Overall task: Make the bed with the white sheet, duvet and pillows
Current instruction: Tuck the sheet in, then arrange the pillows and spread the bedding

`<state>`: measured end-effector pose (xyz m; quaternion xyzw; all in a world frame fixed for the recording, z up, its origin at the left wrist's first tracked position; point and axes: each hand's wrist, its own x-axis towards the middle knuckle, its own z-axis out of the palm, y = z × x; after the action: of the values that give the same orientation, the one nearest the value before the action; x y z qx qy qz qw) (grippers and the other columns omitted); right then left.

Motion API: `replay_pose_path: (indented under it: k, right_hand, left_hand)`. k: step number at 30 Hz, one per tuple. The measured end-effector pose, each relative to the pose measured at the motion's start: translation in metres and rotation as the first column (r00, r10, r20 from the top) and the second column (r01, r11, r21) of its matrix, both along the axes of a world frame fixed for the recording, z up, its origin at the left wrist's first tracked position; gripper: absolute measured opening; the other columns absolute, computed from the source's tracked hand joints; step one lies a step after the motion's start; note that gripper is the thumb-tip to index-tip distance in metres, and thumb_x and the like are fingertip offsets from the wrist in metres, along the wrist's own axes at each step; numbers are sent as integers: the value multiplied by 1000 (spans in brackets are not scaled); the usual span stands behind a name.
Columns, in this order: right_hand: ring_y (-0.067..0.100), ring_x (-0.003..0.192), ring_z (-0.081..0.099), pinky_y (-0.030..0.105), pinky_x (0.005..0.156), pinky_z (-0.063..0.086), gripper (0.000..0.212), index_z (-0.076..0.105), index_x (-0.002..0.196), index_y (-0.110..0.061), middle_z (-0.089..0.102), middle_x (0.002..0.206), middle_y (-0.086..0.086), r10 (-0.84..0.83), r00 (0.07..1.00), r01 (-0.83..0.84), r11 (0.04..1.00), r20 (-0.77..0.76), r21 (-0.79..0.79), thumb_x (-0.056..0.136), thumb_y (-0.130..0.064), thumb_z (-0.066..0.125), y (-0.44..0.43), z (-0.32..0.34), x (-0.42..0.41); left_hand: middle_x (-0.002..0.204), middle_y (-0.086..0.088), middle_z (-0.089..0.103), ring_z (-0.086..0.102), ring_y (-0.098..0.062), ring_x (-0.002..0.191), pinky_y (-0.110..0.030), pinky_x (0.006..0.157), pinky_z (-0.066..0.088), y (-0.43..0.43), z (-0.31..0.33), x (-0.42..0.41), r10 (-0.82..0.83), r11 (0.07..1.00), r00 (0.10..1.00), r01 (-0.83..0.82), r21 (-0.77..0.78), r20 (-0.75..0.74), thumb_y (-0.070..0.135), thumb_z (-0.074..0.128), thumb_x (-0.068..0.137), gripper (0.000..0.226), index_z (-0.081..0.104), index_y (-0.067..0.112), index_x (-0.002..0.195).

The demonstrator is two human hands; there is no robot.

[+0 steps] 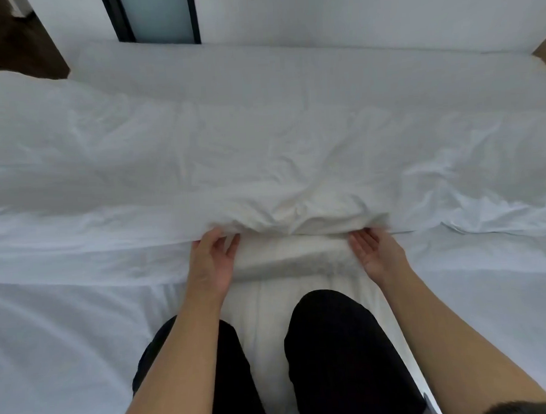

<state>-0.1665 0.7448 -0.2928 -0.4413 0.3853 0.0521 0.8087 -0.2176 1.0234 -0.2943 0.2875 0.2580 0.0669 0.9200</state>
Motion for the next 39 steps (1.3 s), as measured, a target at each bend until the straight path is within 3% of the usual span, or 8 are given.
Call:
replay_pose_path:
  k: [3, 9, 14, 21, 25, 31, 35, 39]
  right_hand:
    - [27, 106, 58, 41, 97, 50, 24, 49, 124, -2, 56, 118, 15, -10, 1000, 11, 993, -11, 119, 102, -11, 47, 2, -7, 16]
    - [19, 93, 67, 30, 63, 57, 40, 62, 120, -15, 69, 110, 6, -122, 990, 110, 982, -73, -154, 81, -14, 70, 0, -11, 33]
    - [21, 108, 67, 35, 92, 55, 43, 61, 130, -14, 70, 119, 4, -278, 950, 216, 914, 144, 344, 87, -17, 68, -18, 2, 26]
    - [21, 83, 65, 26, 49, 54, 50, 54, 134, -9, 67, 106, 7, -217, 976, 219, 974, -27, 63, 87, -1, 69, -60, -26, -21]
    - [24, 104, 66, 35, 73, 60, 47, 59, 128, -11, 67, 120, 9, -105, 994, 100, 990, 41, 103, 83, -11, 74, -77, -19, -15]
    - [28, 100, 71, 46, 90, 55, 24, 67, 111, -8, 74, 104, 8, -311, 943, 243, 888, 120, 391, 97, -26, 58, -109, -10, -5]
    - [24, 106, 68, 39, 92, 54, 29, 65, 122, -11, 71, 115, 6, -360, 924, 293, 882, 126, 369, 100, -25, 52, -116, -7, 3]
    - [25, 102, 67, 41, 91, 55, 15, 68, 108, -9, 71, 107, 7, -391, 911, 382, 920, 129, 91, 95, -8, 60, -127, -20, -6]
  left_hand:
    - [95, 2, 73, 69, -14, 95, -35, 92, 54, -6, -1, 2, -21, 987, 999, 14, 160, 43, -5, 52, 90, 36, 77, 20, 83]
    - [99, -5, 74, 70, -18, 96, -33, 80, 58, -10, 18, 3, 192, 980, 980, -189, 69, -50, 2, 62, 89, 16, 75, 11, 93]
    - [109, -9, 72, 70, -20, 100, -31, 75, 59, -5, 11, -1, 274, 960, 951, -279, -14, -146, 2, 65, 88, 18, 74, 9, 101]
    - [120, -12, 59, 61, -17, 85, -39, 89, 54, -24, -20, -20, 203, 972, 845, -114, 204, -495, 16, 58, 97, 14, 57, 10, 109]
    - [131, -16, 54, 60, -17, 86, -41, 88, 54, -27, -12, -19, 310, 921, 798, -116, 372, -516, 13, 59, 92, 28, 51, 9, 119]
    - [162, -13, -4, 2, -30, 148, -48, 119, 11, -31, 10, -18, 457, 157, 766, 430, 889, -451, 21, 63, 86, 90, 5, 11, 154]
    - [163, -8, 3, -4, -24, 149, -55, 119, 1, -56, 9, -2, 9, -359, 866, 469, 807, -500, 34, 56, 92, 73, 18, 20, 154]
    - [161, -3, -18, -16, -27, 148, -61, 113, -5, -64, -15, 9, -85, -631, 642, 557, 539, -762, 60, 28, 97, 73, -7, 32, 154]
